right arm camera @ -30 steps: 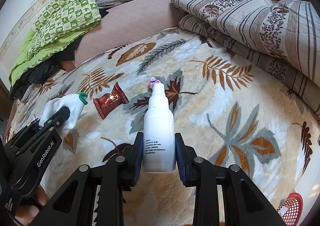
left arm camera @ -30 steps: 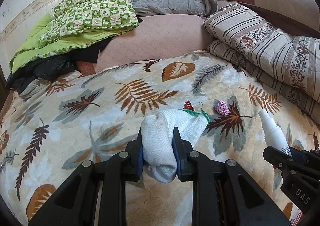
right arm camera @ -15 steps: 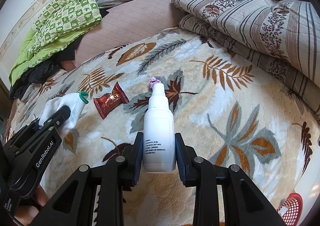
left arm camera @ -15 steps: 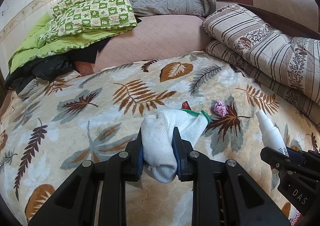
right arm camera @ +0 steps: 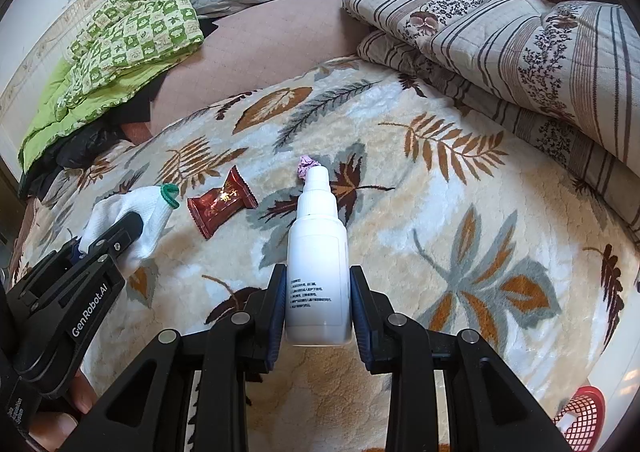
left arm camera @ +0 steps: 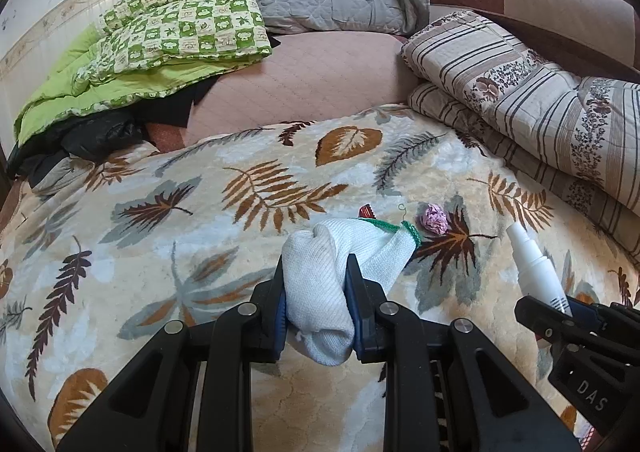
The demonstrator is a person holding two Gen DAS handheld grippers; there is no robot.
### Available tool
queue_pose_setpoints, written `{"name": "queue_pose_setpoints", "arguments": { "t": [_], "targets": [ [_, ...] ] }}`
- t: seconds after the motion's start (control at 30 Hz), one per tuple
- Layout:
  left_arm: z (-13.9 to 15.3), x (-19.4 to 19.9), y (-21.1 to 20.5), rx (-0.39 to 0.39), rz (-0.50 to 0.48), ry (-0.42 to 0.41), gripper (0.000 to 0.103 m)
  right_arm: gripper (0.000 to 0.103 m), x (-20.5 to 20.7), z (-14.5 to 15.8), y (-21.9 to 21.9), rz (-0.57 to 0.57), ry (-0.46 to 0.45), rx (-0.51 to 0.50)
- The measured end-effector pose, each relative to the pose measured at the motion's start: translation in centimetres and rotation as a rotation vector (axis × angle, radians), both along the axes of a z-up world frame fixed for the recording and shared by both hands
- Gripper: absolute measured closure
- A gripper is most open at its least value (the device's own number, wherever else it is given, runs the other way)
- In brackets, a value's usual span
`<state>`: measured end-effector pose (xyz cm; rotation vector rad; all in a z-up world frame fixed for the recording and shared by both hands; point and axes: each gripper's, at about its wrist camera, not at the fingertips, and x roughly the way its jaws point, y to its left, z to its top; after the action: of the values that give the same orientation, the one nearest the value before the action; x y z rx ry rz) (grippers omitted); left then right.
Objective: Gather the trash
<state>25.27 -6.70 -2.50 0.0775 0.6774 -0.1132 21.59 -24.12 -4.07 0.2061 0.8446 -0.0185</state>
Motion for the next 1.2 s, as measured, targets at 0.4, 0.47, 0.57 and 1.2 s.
{"name": "queue_pose_setpoints", "arguments": {
  "t": [0.4, 0.47, 0.57, 1.2],
  "targets": [
    [0.6, -0.6, 0.1, -0.024, -0.016, -0.02, 0.08, 0.071, -0.1, -0.1, 0.0, -0.014, 0.0, -0.012],
    [0.7, -0.6, 0.1, -0.03, -0.021, -0.023, 0.08, 0.071, 0.0, -0.1, 0.0, -0.016, 0.002, -0.012],
    [0.7, -0.7, -0.1, -0.027, -0.022, -0.03, 0.08, 0.071, -0.1, 0.0, 0.0, -0.017, 0.001, -0.011],
    [0.8, -1.3, -0.7, -0.014, -0.057, -0.042, 0.08, 0.071, -0.5, 0.5, -0.4, -0.035, -0.01, -0.008]
  ]
}}
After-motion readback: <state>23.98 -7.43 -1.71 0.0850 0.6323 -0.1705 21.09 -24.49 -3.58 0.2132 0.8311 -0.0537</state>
